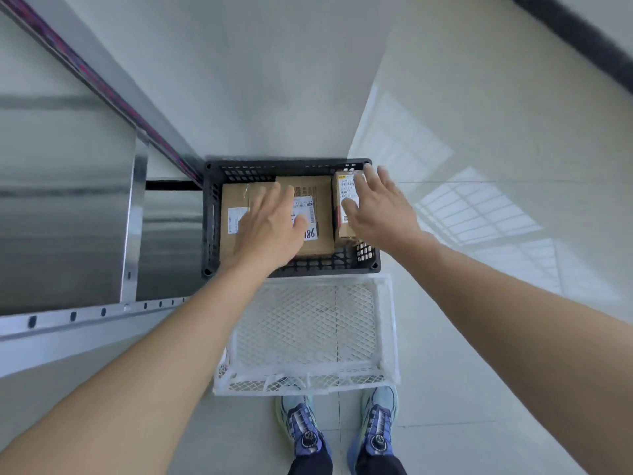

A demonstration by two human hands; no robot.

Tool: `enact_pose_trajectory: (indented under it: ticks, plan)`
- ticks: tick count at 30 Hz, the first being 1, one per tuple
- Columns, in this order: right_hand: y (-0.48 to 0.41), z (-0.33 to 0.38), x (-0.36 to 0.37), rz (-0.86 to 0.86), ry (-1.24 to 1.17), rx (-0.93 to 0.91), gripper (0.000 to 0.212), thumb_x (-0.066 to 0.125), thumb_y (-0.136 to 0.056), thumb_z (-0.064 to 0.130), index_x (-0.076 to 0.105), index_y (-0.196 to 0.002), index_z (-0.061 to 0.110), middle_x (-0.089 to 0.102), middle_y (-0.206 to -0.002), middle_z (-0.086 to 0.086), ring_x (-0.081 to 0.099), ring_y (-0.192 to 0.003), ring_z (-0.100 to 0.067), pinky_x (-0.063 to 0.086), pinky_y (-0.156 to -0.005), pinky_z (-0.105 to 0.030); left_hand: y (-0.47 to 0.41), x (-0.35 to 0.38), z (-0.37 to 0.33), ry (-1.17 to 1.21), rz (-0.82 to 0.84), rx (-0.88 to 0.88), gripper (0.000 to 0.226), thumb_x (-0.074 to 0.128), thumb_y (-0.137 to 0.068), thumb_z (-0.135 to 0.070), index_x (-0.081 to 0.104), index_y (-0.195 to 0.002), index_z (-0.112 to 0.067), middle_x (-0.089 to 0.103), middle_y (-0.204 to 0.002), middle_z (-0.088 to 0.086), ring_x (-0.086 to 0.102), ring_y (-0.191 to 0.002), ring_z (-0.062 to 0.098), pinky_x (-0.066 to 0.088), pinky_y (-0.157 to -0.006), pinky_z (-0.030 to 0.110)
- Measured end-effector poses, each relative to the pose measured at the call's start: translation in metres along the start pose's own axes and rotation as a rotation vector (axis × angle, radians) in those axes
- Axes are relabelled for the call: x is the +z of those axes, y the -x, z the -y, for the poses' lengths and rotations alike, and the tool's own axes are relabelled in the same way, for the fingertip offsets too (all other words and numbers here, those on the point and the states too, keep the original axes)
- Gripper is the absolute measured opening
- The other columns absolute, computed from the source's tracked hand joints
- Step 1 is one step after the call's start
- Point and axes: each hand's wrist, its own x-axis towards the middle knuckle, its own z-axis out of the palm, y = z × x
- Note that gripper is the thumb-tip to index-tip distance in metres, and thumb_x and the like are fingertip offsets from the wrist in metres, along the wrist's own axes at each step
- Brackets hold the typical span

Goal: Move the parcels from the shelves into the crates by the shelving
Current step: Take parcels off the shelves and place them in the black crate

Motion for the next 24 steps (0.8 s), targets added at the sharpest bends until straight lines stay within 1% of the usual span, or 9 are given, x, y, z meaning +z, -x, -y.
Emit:
enact_pose_trajectory:
  ticks: [3,6,7,10,13,15,17,22,24]
  plan:
    - [0.024,0.033,-0.072,-0.058,0.045,-0.045,0.060,0.029,-0.106,0.042,0.028,-0.156,0.010,0.011,-0.170,-0.006,0.002,-0.158,-0.026,0.015,-0.125,-0.050,0.031,-0.076,-0.018,-0.114,-0.071,-0.006,0.063,0.029,-0.108,-0.044,0.015,-0.164,-0.019,0.004,-0.173,0.003,0.000,-0.159,0.024,0.014,-0.126,0.050]
    - [0.049,0.070,-0.146,-0.083,0.060,-0.083,0.063,0.026,-0.106,0.043,0.020,-0.161,0.012,0.004,-0.172,-0.004,-0.003,-0.158,-0.023,0.009,-0.128,-0.046,0.071,-0.148,-0.038,-0.186,-0.137,-0.019,0.064,0.025,-0.108,-0.049,0.014,-0.164,-0.021,0.001,-0.173,0.003,-0.002,-0.159,0.025,0.016,-0.126,0.054]
    - [0.067,0.087,-0.178,-0.104,0.070,-0.121,0.064,0.025,-0.106,0.044,0.018,-0.161,0.012,0.003,-0.172,-0.004,-0.003,-0.158,-0.022,0.008,-0.128,-0.046,0.097,-0.179,-0.046,-0.204,-0.181,-0.040,0.064,0.024,-0.108,-0.050,0.014,-0.164,-0.022,0.000,-0.173,0.002,-0.002,-0.159,0.024,0.016,-0.125,0.055]
    - [0.090,0.115,-0.227,-0.126,0.089,-0.173,0.066,0.024,-0.106,0.046,0.017,-0.162,0.011,0.002,-0.172,-0.005,-0.004,-0.158,-0.022,0.007,-0.128,-0.046,0.135,-0.225,-0.061,-0.225,-0.213,-0.090,0.064,0.023,-0.107,-0.052,0.013,-0.164,-0.024,-0.001,-0.173,0.001,-0.004,-0.159,0.024,0.015,-0.124,0.055]
    - [0.135,0.143,-0.284,-0.178,0.117,-0.267,0.067,0.023,-0.106,0.048,0.017,-0.162,0.011,0.003,-0.172,-0.005,-0.002,-0.158,-0.024,0.008,-0.128,-0.048,0.200,-0.274,-0.083,-0.228,-0.268,-0.150,0.065,0.022,-0.107,-0.054,0.013,-0.164,-0.024,-0.003,-0.173,0.000,-0.006,-0.158,0.023,0.015,-0.125,0.056]
    - [0.166,0.161,-0.320,-0.223,0.138,-0.338,0.067,0.022,-0.106,0.048,0.019,-0.161,0.010,0.005,-0.171,-0.006,0.000,-0.158,-0.024,0.010,-0.128,-0.049,0.242,-0.302,-0.100,-0.211,-0.314,-0.191,0.065,0.022,-0.106,-0.055,0.014,-0.163,-0.024,-0.003,-0.173,-0.001,-0.008,-0.158,0.022,0.012,-0.125,0.056]
    - [0.197,0.177,-0.355,-0.249,0.131,-0.395,0.066,0.022,-0.107,0.047,0.020,-0.161,0.010,0.005,-0.171,-0.005,0.000,-0.158,-0.024,0.008,-0.128,-0.047,0.281,-0.325,-0.117,-0.222,-0.352,-0.218,0.066,0.022,-0.106,-0.056,0.014,-0.164,-0.024,-0.004,-0.173,-0.001,-0.009,-0.158,0.022,0.009,-0.126,0.057]
    - [0.267,0.210,-0.422,-0.309,0.136,-0.504,0.066,0.022,-0.106,0.048,0.018,-0.162,0.012,0.004,-0.172,-0.004,0.000,-0.158,-0.022,0.007,-0.127,-0.045,0.371,-0.374,-0.150,-0.263,-0.470,-0.283,0.066,0.023,-0.106,-0.056,0.014,-0.164,-0.024,-0.001,-0.173,0.001,-0.007,-0.158,0.027,0.012,-0.124,0.059]
    - [0.291,0.220,-0.444,-0.347,0.142,-0.543,0.065,0.023,-0.105,0.047,0.024,-0.159,0.011,0.009,-0.171,-0.003,0.003,-0.157,-0.021,0.010,-0.127,-0.045,0.404,-0.390,-0.160,-0.267,-0.512,-0.310,0.066,0.022,-0.107,-0.055,0.013,-0.163,-0.023,-0.003,-0.173,0.002,-0.009,-0.158,0.027,0.011,-0.125,0.060]
